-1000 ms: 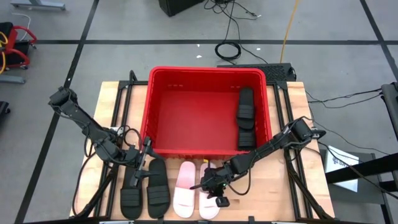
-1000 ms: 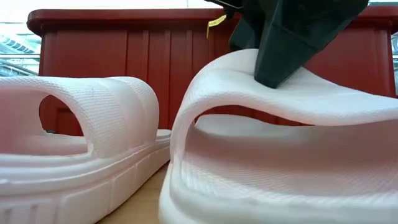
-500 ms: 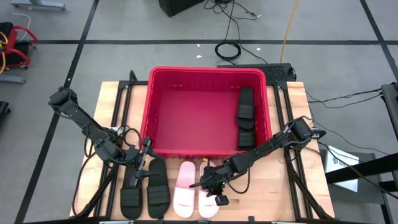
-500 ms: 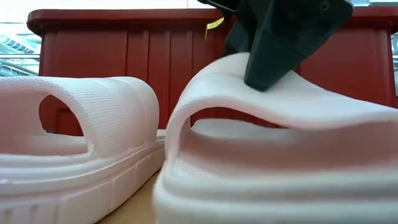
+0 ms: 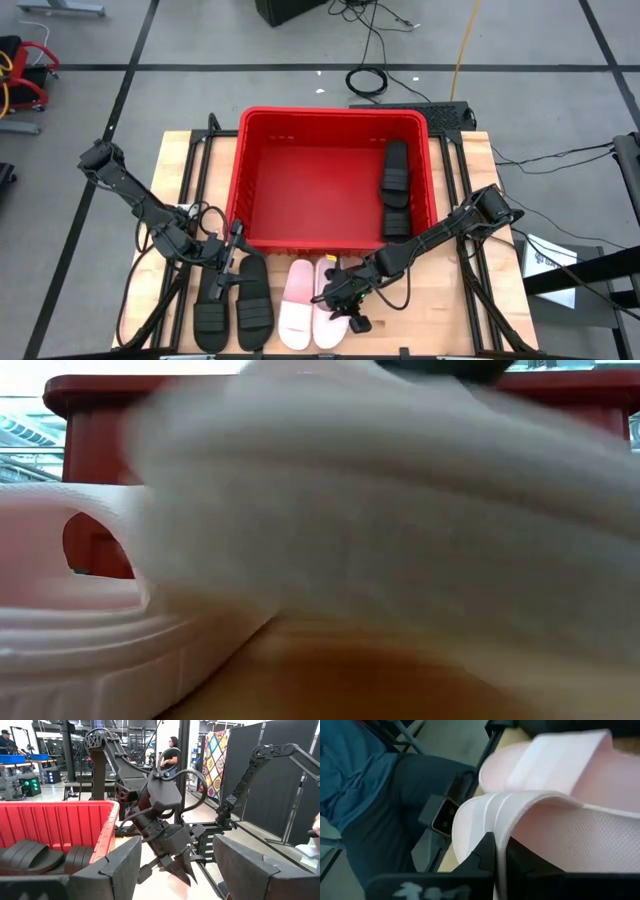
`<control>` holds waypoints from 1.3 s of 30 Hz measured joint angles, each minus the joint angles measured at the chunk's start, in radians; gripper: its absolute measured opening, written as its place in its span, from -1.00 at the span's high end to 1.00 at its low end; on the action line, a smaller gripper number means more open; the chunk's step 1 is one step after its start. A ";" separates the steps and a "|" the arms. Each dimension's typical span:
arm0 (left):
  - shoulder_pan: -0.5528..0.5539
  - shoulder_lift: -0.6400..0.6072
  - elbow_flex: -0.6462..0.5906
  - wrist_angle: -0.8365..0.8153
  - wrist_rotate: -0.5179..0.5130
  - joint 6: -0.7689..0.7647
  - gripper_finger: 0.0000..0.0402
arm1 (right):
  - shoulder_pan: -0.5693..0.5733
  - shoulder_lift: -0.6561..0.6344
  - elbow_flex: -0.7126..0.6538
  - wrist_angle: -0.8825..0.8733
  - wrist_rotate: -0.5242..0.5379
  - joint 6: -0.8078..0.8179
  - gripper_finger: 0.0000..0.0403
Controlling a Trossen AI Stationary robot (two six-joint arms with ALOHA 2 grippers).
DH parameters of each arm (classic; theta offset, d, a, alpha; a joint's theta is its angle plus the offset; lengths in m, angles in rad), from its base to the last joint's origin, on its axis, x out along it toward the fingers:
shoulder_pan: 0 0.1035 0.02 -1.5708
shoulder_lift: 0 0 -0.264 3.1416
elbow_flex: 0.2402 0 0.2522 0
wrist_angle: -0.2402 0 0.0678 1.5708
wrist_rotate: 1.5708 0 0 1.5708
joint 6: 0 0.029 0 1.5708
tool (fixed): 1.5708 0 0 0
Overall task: Pick and place slides into bin
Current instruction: Put the pink slide into the red container
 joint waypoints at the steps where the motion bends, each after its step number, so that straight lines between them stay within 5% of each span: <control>1: 0.000 0.000 0.000 0.000 -0.001 0.000 -0.25 | 0.000 0.000 0.000 0.007 -0.001 -0.003 0.99; 21: 0.001 -0.001 0.000 0.020 -0.005 0.011 -0.25 | -0.002 -0.020 0.000 0.274 -0.132 -0.100 0.97; 39: 0.002 -0.014 0.000 0.056 -0.127 0.053 -0.25 | -0.023 -0.314 0.000 0.236 -0.052 -0.390 0.97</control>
